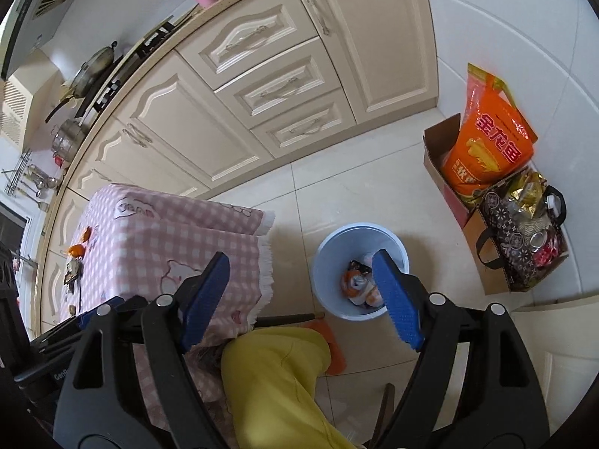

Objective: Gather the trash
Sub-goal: 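Open both tools to drop the bag and can into the wastebasket, then move both open tools back over the table trash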

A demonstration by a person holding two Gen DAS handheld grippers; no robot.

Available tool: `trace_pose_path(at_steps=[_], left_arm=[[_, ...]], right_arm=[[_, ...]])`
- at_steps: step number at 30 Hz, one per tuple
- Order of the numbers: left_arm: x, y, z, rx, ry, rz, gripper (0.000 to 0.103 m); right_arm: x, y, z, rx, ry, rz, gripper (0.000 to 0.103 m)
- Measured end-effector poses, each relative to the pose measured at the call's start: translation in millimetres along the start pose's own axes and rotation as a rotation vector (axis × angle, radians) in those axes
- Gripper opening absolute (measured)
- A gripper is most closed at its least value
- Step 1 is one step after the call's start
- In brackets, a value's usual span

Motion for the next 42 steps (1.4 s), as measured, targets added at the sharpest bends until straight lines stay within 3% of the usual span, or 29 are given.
trace_pose_path(at_steps=[8,24,35,42], left_arm=[[-1.4,36.9,27.3,0.022,-0.043,0.066,0.065],[-22.6,168.9,89.0,0.138,-0.126,0.300,0.067],[-46.6,274.6,101.1,0.221,-0.096,0.497,0.067],[-38.1,329.1,92.4,0.257,-0.082,0.587,0.067]], right_arm=[[-13.4,35.0,8.6,0.042,0.005,0.047,0.078],[-57.5,164.4,9.1,0.203,0.072,0.243,0.078],[-98.5,262.1,-12.0,0.291,0.152,0.393,0.078],[-111.1,301.6,-34.1,0.315,0.201,0.440,0.078]])
Point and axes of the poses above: each gripper's, at about its wrist camera, not at the fingertips, and z roughly against the way its jaws point, y to its left, x to its top, the point moved 5 cm from there along -z, roughly the way its jaws point, and after that the axes turned 13 degrees about -y, right-handed, at the moved point
